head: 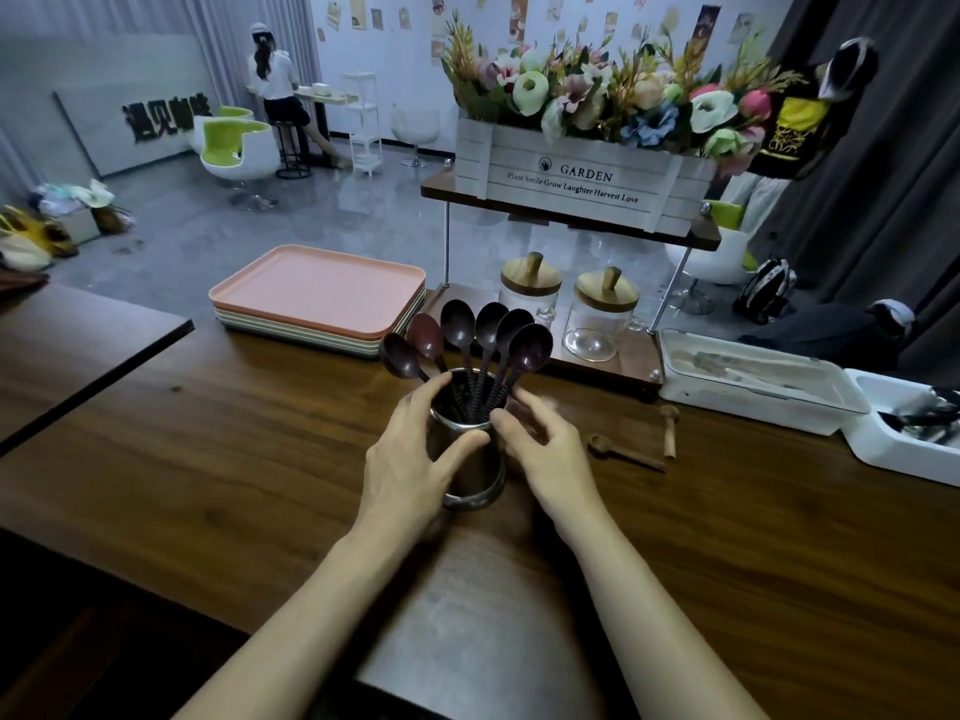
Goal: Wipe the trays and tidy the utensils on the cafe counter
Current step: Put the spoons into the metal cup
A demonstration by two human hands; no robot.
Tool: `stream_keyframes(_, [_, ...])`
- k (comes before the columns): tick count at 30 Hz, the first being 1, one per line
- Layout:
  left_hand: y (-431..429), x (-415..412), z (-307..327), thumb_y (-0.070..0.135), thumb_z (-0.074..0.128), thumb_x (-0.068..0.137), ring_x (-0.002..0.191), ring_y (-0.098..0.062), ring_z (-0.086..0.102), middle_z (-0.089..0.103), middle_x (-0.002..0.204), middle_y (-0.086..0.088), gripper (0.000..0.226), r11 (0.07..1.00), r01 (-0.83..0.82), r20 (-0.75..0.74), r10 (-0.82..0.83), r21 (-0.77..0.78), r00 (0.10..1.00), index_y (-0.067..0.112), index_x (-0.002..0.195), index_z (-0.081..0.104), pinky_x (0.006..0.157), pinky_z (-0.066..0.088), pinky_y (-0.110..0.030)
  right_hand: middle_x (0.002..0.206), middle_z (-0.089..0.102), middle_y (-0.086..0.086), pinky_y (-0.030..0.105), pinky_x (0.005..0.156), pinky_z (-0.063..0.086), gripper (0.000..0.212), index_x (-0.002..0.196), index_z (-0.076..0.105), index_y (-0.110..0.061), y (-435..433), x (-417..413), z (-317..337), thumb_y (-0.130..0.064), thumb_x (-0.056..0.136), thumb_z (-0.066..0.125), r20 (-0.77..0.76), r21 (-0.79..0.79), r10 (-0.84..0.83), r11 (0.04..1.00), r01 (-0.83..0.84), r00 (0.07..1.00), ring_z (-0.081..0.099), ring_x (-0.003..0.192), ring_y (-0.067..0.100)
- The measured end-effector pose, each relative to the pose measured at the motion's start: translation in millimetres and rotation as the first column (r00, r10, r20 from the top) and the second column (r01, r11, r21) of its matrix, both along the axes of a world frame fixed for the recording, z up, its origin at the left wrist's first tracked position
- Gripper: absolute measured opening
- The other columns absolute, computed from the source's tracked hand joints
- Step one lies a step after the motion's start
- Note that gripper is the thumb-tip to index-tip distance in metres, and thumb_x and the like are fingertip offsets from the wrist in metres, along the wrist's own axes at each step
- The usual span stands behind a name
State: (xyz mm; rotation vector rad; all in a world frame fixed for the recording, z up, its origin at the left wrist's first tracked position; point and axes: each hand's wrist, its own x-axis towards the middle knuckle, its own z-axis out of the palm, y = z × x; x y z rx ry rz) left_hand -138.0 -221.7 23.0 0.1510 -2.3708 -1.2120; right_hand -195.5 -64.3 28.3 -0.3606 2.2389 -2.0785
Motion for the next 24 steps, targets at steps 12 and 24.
stream_keyframes(12, [-10,35,-12,0.050,0.075,0.085,0.121,0.013,0.056,0.061,0.134,0.026,0.072,0.992,-0.125,-0.021,0.125,-0.001,0.992,0.045,0.150,0.045,0.103,0.047,-0.017,0.129,0.067,-0.011,0.028,0.104,0.049,0.055,0.138,0.058,-0.023,4,1,-7,-0.023,0.087,0.078,-0.046,-0.014,0.116,0.993,-0.116,0.992,0.063,0.119,0.006])
stream_keyframes(24, [-72,-69,27,0.048,0.078,0.084,0.102,0.016,0.063,0.071,0.104,0.033,0.052,0.978,-0.004,0.021,0.000,0.207,1.000,0.050,0.134,0.061,0.099,0.050,-0.025,0.121,0.070,-0.019,0.030,0.105,0.049,0.052,0.136,0.061,-0.027,-63,-63,19,-0.019,0.088,0.077,-0.149,0.010,-0.025,1.000,0.027,0.989,0.064,0.116,0.001])
